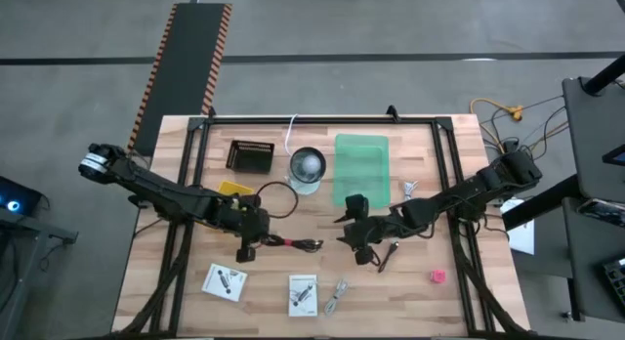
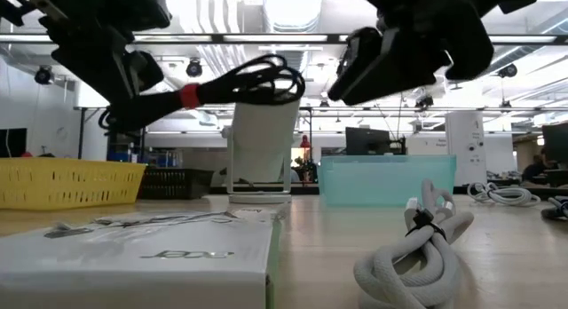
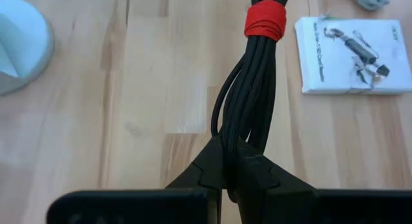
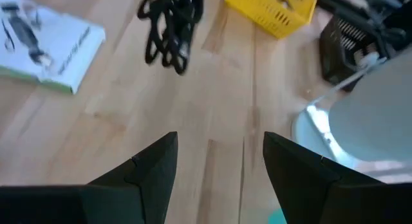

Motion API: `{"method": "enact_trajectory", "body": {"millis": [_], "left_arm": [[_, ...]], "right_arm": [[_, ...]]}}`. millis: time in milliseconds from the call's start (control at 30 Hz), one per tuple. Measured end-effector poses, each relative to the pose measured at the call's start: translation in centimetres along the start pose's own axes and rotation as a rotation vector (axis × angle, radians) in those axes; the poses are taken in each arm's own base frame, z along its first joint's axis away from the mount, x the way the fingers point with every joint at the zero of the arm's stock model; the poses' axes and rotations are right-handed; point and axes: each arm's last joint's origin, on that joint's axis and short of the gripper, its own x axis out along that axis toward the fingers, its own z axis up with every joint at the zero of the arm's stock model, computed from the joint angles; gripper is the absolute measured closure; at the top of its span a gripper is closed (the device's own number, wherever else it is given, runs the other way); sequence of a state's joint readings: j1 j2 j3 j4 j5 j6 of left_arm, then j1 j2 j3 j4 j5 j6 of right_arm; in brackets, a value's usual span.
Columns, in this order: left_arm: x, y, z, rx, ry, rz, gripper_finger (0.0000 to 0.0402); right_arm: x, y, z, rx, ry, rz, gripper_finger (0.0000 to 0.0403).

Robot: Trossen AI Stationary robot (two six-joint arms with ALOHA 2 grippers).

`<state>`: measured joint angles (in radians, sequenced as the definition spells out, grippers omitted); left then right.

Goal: Pick and place items into bin
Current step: Put the left black charger cable into the green bin

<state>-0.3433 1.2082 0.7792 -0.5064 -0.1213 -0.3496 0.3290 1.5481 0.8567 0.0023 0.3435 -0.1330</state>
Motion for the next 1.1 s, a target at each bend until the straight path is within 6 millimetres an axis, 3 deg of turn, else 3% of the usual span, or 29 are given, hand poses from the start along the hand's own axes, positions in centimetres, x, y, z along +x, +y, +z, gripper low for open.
{"method": "enact_trajectory", "body": {"millis": [200,667,1100], "left_arm": [[-0.3,0.2,0.1,0.016,-0.027,0.044,0.0399],[-0.5,0.6,0.5,0.071,-0.091,0.194,0.0400],[-0.6,0.2,1.7,0.090,-0.209,0.168,0.0400]], "right_arm": [[-0.3,-0.2,1.1,0.042,-0.109,-0.014,0.0188],[-0.3,-0.3,1.7,0.059,-0.158,-0.017,0.0188],[-0.4,-0.4,1.8,0.033,-0.172,-0.021,0.0188]]}}
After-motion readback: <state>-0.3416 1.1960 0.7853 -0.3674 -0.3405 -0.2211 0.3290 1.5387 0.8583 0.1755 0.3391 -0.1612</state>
